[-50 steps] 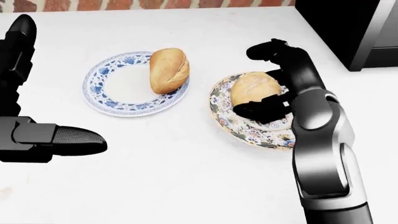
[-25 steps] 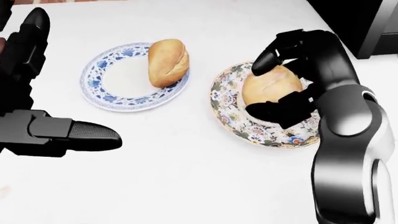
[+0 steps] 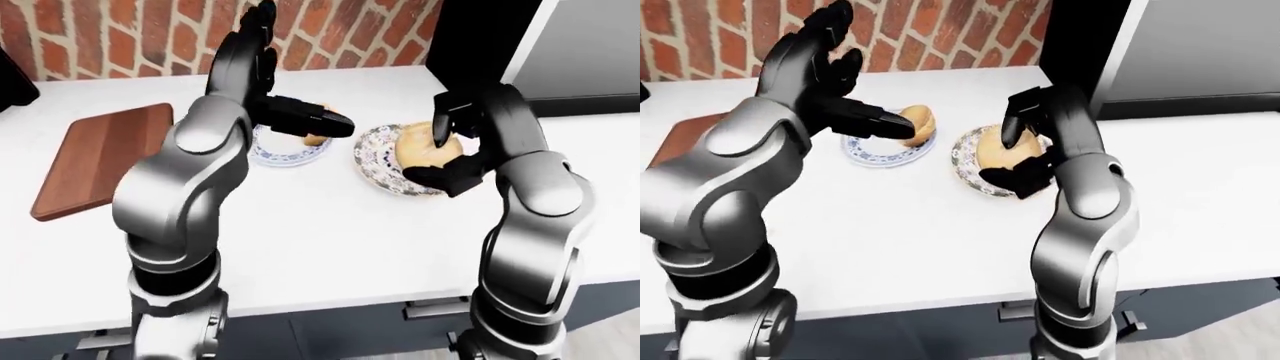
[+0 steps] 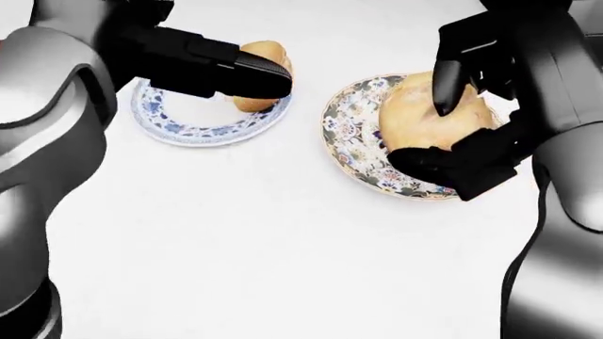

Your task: Place all breads on the cutting board.

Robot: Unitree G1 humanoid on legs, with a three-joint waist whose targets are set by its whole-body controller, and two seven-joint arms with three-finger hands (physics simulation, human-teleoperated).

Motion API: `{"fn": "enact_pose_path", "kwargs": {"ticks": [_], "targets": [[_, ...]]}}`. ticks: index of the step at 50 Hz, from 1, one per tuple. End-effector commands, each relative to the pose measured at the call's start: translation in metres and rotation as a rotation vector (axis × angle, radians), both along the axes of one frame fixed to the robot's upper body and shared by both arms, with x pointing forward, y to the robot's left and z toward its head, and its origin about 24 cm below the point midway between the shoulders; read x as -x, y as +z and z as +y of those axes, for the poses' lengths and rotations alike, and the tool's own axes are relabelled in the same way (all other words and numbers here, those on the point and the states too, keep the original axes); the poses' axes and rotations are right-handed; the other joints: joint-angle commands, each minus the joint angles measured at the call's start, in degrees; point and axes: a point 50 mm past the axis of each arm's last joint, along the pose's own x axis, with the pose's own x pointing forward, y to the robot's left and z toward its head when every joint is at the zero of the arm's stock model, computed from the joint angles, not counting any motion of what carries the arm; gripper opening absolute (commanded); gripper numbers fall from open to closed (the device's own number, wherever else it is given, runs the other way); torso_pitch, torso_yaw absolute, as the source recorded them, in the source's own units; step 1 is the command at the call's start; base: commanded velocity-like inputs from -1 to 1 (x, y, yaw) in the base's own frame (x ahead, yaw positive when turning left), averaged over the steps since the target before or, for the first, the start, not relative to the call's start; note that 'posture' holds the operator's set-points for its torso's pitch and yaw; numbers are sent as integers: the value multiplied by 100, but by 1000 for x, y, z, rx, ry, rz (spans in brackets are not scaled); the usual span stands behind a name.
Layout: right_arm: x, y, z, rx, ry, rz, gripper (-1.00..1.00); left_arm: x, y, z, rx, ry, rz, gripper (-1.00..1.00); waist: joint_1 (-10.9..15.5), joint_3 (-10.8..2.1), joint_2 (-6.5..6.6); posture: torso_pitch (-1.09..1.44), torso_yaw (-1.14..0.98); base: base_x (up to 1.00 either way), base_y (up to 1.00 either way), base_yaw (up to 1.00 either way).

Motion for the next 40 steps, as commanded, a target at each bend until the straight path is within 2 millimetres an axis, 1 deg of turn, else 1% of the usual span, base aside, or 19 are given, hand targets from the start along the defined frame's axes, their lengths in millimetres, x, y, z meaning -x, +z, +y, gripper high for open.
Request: {"fn": "enact_pose_path", "kwargs": {"ticks": [1,6,8,15,17,22,25,27,32,38,40], "targets": [[4,12,1,17,3,-74,-100,-3,18,1,-9,14,-96,100,5,-131,-17,0,0,0,0,0],[4,11,0,15,2,-76,-100,-21,15,-7,-92,11,-119,100,-1,-154,-23,0,0,0,0,0],[4,11,0,15,3,-77,-100,-33,10,-9,-130,4,-122,100,0,-168,-31,0,0,0,0,0],[3,7,-1,13,-1,-77,-100,-62,-2,-5,-166,14,-85,100,-10,-242,-59,0,0,0,0,0],[3,6,-2,14,-3,-76,-100,-68,-5,-4,-163,24,-70,100,-12,-264,-63,0,0,0,0,0],[2,6,-1,15,-6,-77,-100,-75,-14,-7,-183,17,-37,100,-21,-300,-63,0,0,0,0,0],[2,6,-2,14,-7,-78,-100,-80,-15,-5,-175,24,-20,100,-16,-318,-68,0,0,0,0,0],[2,5,-3,14,-9,-77,-100,-83,-21,-4,-174,18,6,100,-21,-322,-68,0,0,0,0,0],[0,3,-3,14,-10,-74,-100,-86,-30,-3,-194,9,36,100,-29,-315,-57,0,0,0,0,0],[-1,2,-4,15,-15,-73,-100,-84,-36,0,-217,-15,74,100,-51,-294,-63,0,0,0,0,0],[0,2,-4,14,-18,-74,-100,-87,-39,1,-222,-15,83,100,-49,-282,-61,0,0,0,0,0]]}}
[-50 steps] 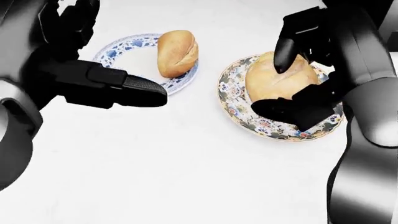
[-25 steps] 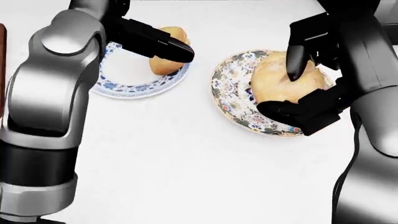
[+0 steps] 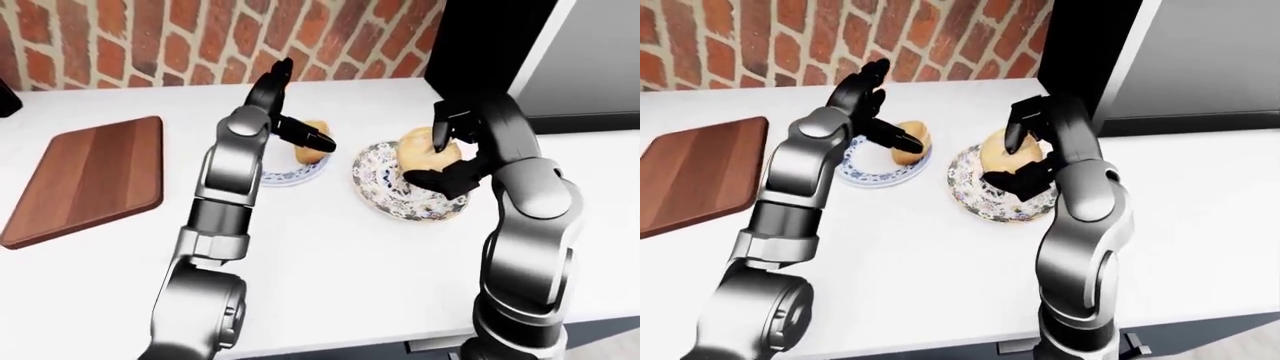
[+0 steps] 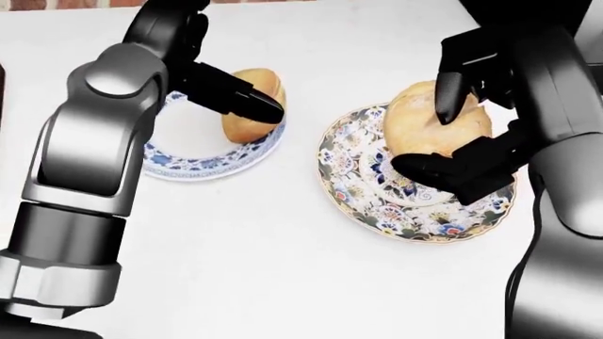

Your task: Place all breads on the cutting board.

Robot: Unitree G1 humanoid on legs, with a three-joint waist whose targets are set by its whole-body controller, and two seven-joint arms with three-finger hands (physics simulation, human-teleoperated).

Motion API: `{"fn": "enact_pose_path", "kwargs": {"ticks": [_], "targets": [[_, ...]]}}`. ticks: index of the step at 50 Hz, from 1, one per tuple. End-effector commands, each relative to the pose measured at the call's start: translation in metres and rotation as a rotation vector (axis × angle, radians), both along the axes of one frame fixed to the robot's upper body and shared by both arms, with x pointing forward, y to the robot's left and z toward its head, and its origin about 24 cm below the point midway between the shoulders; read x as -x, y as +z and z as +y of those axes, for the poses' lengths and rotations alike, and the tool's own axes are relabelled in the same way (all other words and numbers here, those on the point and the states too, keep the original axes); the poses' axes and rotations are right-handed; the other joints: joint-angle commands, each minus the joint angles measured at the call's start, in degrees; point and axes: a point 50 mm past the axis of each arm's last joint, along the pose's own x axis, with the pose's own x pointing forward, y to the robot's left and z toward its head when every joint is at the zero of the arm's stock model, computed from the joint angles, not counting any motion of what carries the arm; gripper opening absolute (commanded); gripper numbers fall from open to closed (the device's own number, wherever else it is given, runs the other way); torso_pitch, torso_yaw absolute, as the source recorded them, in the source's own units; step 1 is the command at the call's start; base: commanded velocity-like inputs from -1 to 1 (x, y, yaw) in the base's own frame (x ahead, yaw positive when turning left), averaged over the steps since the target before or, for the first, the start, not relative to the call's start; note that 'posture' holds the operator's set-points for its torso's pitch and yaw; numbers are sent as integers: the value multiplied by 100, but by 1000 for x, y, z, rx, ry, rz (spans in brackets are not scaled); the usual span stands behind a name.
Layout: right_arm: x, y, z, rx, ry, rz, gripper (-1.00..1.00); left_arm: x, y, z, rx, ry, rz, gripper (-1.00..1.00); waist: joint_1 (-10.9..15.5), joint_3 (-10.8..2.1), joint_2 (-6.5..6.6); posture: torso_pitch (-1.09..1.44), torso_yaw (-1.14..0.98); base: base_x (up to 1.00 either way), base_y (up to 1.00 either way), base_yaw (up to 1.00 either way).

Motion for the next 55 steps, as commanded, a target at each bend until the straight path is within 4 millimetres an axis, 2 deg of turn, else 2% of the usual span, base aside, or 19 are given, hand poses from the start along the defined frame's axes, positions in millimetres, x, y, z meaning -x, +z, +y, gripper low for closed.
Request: {"fn": "enact_pose_path", "kwargs": {"ticks": [1,27,35,40,45,55], "targets": [[5,14,1,17,-4,-80,-100,1,24,-1,-1,-14,-93,100,3,-168,-13,0,0,0,0,0],[-1,4,-2,24,-13,-67,-100,-14,-6,-12,-41,4,-27,100,12,-180,-36,0,0,0,0,0],[-3,0,-2,26,-16,-62,-100,-20,-8,-13,-24,25,-24,100,18,-204,-46,0,0,0,0,0],[-3,-2,-2,26,-16,-59,-100,-22,-9,-15,-18,34,-18,73,21,-222,-49,0,0,0,0,0],[-4,-3,-2,28,-16,-56,-100,-23,-10,-18,-20,37,-11,81,21,-232,-52,0,0,0,0,0],[-4,-6,-2,26,-15,-54,-100,-24,-16,-20,-54,65,-14,73,16,-249,-55,0,0,0,0,0]]}}
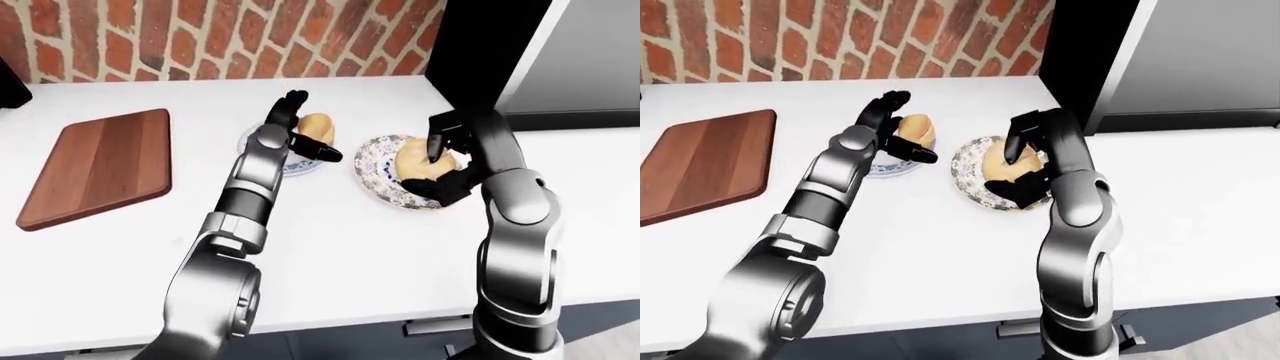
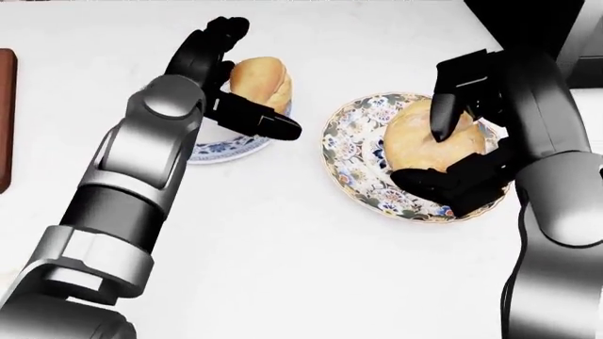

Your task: Place all breads on the cutting board.

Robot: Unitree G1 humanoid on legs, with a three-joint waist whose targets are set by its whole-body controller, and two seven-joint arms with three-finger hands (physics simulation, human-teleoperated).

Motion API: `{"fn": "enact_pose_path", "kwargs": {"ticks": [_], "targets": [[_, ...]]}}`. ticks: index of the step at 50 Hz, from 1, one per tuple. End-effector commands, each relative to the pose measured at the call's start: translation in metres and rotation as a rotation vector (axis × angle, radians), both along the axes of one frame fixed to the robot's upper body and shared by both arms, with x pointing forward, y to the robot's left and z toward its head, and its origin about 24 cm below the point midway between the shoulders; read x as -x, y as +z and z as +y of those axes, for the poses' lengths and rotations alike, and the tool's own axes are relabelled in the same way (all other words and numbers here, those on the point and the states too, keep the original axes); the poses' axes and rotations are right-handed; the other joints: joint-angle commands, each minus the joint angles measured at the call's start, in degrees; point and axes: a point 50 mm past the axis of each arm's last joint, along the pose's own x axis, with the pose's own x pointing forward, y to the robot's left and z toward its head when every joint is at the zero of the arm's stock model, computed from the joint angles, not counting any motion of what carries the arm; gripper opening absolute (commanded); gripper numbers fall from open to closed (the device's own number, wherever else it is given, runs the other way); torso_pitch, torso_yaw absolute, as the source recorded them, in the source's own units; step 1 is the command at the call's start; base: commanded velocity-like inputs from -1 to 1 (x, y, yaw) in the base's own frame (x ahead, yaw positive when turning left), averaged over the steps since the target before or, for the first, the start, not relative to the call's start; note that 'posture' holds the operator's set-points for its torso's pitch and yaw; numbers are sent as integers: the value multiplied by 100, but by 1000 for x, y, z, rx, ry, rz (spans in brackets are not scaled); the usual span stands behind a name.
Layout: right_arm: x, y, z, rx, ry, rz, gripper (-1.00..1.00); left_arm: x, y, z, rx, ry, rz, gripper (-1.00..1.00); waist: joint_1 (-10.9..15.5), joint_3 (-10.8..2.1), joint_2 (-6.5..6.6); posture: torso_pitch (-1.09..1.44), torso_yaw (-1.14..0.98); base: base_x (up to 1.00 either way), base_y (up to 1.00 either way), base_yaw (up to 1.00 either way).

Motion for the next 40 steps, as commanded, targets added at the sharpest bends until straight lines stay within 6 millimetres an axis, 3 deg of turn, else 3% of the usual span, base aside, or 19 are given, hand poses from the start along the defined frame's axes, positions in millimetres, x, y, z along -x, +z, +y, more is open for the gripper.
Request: {"fn": "enact_pose_path", "kwargs": {"ticks": [1,10,40], "targets": [[4,15,1,18,0,-82,-100,-1,29,-3,3,-8,-113,70,0,-168,-15,0,0,0,0,0],[3,12,1,20,1,-79,-100,-2,29,-3,-2,-3,-119,47,0,-174,-13,0,0,0,0,0],[5,13,1,29,8,-78,-100,-2,24,-3,-25,8,-142,5,-11,-172,-7,0,0,0,0,0]]}}
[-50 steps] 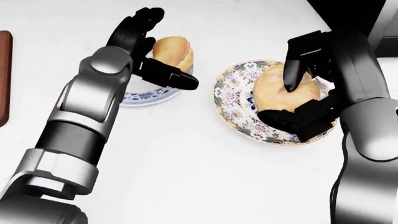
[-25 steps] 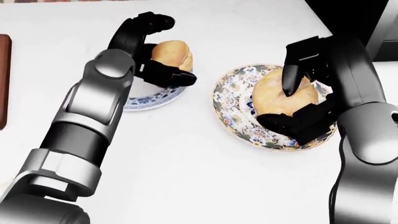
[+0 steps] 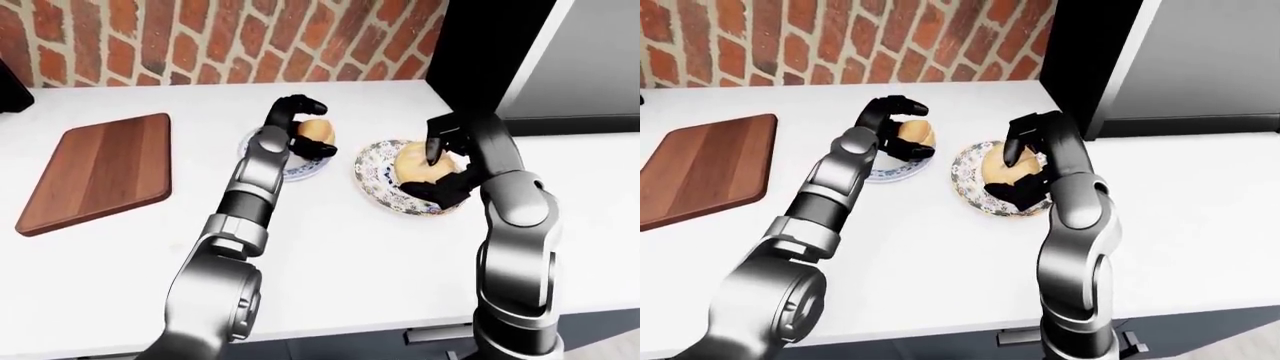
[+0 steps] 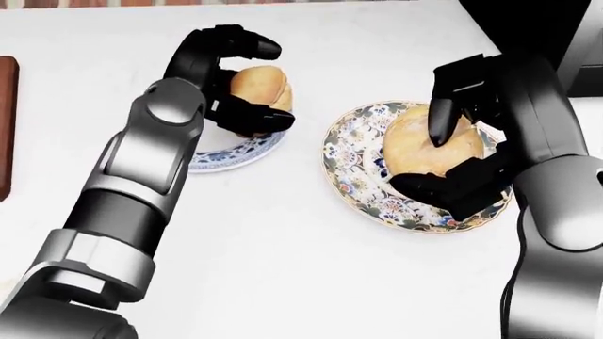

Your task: Place all breads on the cutting board.

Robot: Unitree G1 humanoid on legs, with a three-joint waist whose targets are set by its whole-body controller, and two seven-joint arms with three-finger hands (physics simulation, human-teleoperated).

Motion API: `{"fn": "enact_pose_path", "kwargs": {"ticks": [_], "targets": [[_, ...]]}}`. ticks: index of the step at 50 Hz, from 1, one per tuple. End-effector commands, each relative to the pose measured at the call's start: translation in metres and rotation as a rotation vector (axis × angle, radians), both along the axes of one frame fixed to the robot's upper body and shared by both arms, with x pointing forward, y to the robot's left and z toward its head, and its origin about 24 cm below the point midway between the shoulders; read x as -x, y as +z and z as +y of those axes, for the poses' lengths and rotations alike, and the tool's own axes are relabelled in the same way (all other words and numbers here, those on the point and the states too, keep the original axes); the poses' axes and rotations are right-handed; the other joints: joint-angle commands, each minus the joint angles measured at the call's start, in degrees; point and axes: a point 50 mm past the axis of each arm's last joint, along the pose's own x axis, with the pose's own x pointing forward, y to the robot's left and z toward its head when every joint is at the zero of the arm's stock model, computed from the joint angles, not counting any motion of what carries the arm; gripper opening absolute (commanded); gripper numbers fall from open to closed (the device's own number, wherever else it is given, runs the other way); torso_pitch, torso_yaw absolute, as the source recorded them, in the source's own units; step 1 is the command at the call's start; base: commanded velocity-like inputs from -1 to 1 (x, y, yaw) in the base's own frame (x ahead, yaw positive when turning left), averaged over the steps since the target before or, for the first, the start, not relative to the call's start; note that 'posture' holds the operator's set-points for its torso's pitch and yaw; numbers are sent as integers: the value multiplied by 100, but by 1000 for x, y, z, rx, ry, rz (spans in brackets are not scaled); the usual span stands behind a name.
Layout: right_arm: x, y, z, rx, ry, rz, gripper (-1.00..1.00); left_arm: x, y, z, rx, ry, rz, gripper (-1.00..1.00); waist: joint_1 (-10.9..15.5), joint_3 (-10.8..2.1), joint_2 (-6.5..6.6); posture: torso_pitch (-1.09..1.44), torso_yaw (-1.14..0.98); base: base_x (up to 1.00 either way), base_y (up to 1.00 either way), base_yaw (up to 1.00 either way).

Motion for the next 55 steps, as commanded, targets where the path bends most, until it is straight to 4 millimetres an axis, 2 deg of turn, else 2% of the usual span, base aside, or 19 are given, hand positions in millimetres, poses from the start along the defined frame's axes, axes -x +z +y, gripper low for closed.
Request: {"fn": "enact_pose_path", "kwargs": {"ticks": [1,4,13,17,25,26,28,30,31,38,50,51,55], "targets": [[4,15,1,18,-1,-81,-100,-1,29,-3,19,-17,-92,4,-1,-160,-14,0,0,0,0,0],[4,16,1,18,-2,-84,-100,0,34,-2,35,-17,-102,-2,-4,-155,-9,0,0,0,0,0],[7,22,3,22,1,-92,-100,10,69,3,108,-33,-152,-11,-17,-112,6,0,0,0,0,0],[9,28,3,31,4,-104,-100,22,89,7,133,-46,-188,-13,-24,-92,19,0,0,0,0,0],[12,39,2,24,7,-136,-100,56,115,23,151,-71,-250,-22,-30,-38,50,0,0,0,0,0],[12,40,3,24,7,-137,-100,59,118,26,159,-71,-257,-40,-30,-33,53,0,0,0,0,0],[12,40,3,25,6,-141,-100,65,121,30,168,-70,-267,-52,-31,-25,56,0,0,0,0,0],[12,41,4,28,7,-144,-100,73,124,36,179,-68,-279,-95,-32,-16,58,0,0,0,0,0],[12,41,4,28,7,-144,-100,75,124,37,182,-68,-281,-100,-32,-14,61,0,0,0,0,0],[14,45,8,40,18,-148,-100,88,123,51,197,-58,-300,-100,-21,2,74,0,0,0,0,0],[14,47,8,48,15,-146,-100,95,123,56,217,-56,-309,-100,-10,11,81,0,0,0,1,0],[14,47,8,47,16,-146,-100,95,124,57,218,-55,-309,-100,-9,-86,104,0,0,-10,5,0],[13,47,10,45,20,-145,-100,95,124,58,220,-54,-310,-100,36,-188,127,0,0,-33,10,0]]}}
